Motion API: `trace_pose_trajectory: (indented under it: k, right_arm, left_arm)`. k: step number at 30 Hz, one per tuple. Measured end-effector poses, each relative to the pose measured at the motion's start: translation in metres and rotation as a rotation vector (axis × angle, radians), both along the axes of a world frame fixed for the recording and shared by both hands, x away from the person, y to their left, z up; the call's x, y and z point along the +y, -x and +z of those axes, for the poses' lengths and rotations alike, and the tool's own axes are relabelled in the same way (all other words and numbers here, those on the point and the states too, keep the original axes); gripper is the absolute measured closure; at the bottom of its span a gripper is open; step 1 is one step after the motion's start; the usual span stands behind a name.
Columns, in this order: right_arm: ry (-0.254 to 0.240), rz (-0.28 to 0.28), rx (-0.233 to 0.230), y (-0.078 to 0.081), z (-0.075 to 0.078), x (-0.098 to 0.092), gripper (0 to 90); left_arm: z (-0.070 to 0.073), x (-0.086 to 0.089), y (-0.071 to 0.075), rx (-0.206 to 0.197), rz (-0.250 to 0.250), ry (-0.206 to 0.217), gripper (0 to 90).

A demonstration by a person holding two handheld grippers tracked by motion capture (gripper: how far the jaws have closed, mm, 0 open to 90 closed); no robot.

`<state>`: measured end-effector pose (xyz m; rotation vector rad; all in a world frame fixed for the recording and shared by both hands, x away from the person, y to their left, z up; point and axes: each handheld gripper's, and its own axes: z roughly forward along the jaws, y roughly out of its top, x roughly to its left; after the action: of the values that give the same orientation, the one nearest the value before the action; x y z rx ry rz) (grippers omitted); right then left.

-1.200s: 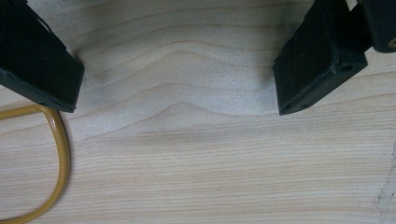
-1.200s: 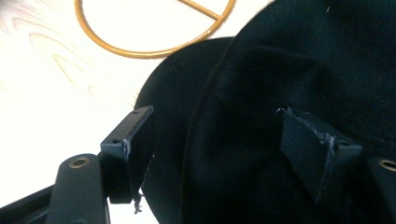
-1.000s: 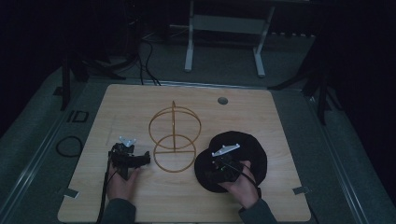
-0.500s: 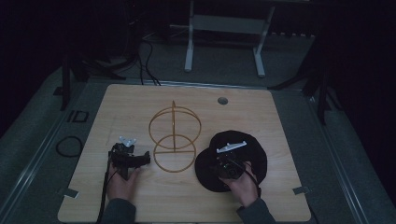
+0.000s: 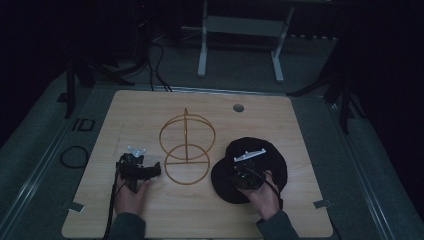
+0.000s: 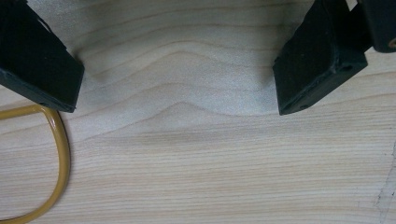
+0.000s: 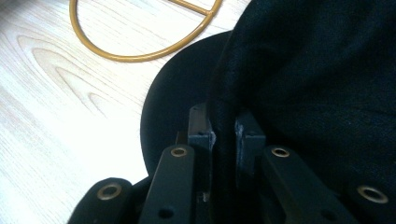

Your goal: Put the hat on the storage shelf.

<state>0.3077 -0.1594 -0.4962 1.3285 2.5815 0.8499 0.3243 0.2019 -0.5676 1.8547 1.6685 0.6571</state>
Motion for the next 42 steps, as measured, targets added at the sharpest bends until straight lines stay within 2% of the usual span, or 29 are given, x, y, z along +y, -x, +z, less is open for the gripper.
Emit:
trace_pose_trajectory:
  k: [2,9,14,21,25,29,36,42]
  right_arm:
    - [0.002,0.001,-0.004,0.0,0.001,0.0,80.9]
    - [0.008,0.002,-0.037,-0.007,0.019,-0.006,80.7]
    - [0.037,0.019,-0.046,-0.015,0.028,-0.006,80.7]
    - [0.04,0.066,-0.054,-0.033,0.045,-0.009,80.5]
    - [0.051,0.074,-0.051,-0.043,0.052,-0.011,80.2]
    - [0.081,0.104,-0.064,-0.053,0.058,-0.012,80.2]
    - [0.071,0.106,-0.077,-0.067,0.073,-0.016,80.1]
    - [0.091,0.119,-0.089,-0.073,0.088,-0.015,80.1]
  left_arm:
    - [0.0,0.0,0.0,0.0,0.0,0.0,1.2]
    - [0.0,0.0,0.0,0.0,0.0,0.0,1.2]
    - [0.0,0.0,0.0,0.0,0.0,0.0,1.2]
    - [0.0,0.0,0.0,0.001,0.0,0.0,1.2]
    - [0.0,0.0,0.0,0.001,-0.001,-0.002,1.2]
    - [0.0,0.0,0.0,0.001,-0.001,-0.002,1.2]
    - [0.0,0.0,0.0,0.002,-0.001,-0.002,1.2]
    - [0.0,0.0,0.0,0.001,-0.001,-0.002,1.2]
